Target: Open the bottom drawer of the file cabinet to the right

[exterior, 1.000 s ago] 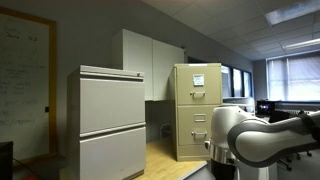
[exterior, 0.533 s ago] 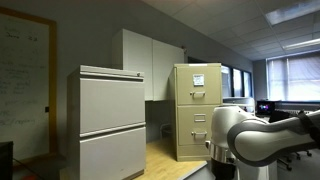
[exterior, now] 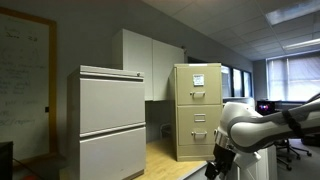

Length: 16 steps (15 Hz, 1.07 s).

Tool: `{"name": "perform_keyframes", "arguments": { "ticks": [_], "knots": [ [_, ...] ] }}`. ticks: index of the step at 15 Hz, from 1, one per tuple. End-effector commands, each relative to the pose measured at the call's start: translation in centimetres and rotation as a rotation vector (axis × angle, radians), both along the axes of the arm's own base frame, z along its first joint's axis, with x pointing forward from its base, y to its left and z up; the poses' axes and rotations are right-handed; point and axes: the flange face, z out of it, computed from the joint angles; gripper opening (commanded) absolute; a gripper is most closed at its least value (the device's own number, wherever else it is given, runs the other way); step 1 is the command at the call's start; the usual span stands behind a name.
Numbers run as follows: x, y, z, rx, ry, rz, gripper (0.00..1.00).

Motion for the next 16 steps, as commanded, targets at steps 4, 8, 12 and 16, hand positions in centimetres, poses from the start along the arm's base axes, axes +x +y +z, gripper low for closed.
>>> {"name": "perform_keyframes", "arguments": {
  "ticks": [4, 8, 12, 16],
  "knots": [
    [3.8, -8.8, 3.7, 0.116, -0.232, -0.134, 1.0],
    [6.7, -13.9, 7.3, 0.23, -0.396, -0.212, 1.0],
    [11.0, -18.7, 10.8, 0.368, -0.54, -0.326, 1.0],
    [14.7, -22.9, 11.7, 0.49, -0.592, -0.466, 1.0]
  ]
}}
